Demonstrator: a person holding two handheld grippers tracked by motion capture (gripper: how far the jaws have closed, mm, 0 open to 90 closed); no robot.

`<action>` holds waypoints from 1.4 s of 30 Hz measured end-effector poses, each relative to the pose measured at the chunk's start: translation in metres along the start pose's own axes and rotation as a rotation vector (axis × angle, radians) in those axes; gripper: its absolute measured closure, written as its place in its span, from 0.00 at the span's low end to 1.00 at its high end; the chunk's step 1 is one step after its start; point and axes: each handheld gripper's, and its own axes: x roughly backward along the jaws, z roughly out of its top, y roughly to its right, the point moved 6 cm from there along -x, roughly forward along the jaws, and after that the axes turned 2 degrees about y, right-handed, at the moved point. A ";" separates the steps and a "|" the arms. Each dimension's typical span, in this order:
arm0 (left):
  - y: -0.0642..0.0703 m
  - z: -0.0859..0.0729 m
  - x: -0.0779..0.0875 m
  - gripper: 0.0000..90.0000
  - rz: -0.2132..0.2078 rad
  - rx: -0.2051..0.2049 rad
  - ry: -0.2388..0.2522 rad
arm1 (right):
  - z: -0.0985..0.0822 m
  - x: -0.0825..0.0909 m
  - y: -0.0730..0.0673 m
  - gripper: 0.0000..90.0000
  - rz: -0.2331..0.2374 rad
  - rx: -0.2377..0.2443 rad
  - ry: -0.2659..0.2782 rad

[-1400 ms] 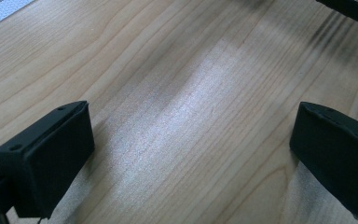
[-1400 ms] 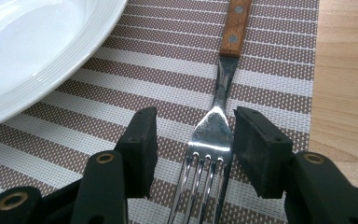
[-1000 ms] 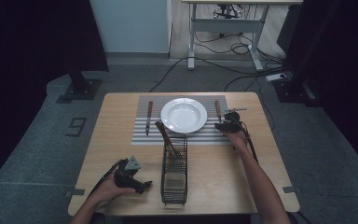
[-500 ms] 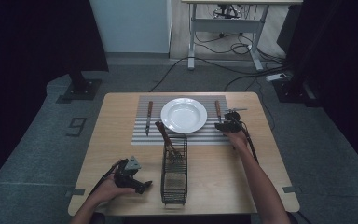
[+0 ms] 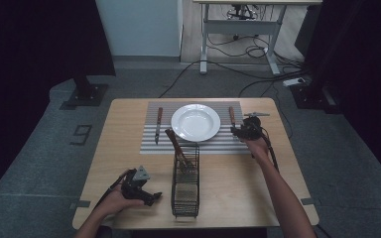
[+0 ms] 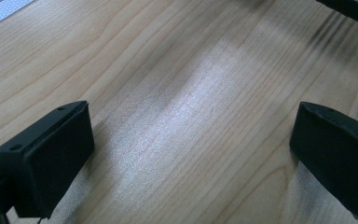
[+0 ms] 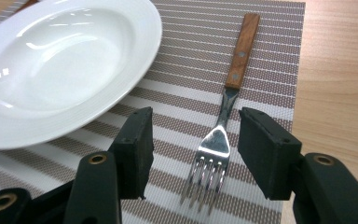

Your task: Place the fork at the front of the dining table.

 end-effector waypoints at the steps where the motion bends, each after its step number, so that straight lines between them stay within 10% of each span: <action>1: 0.000 0.000 0.000 0.00 -0.001 0.000 0.000 | -0.001 0.003 -0.001 0.50 0.002 0.005 0.002; 15: 0.000 0.000 0.000 0.00 -0.001 0.000 0.000 | -0.006 0.058 -0.009 0.46 0.048 0.049 0.064; 28: 0.000 0.000 0.000 0.00 0.000 0.000 0.000 | -0.024 0.116 -0.046 0.45 0.167 0.074 0.124; 42: 0.000 0.000 0.000 0.00 0.002 0.002 -0.001 | -0.071 0.134 -0.088 0.42 0.264 0.159 0.071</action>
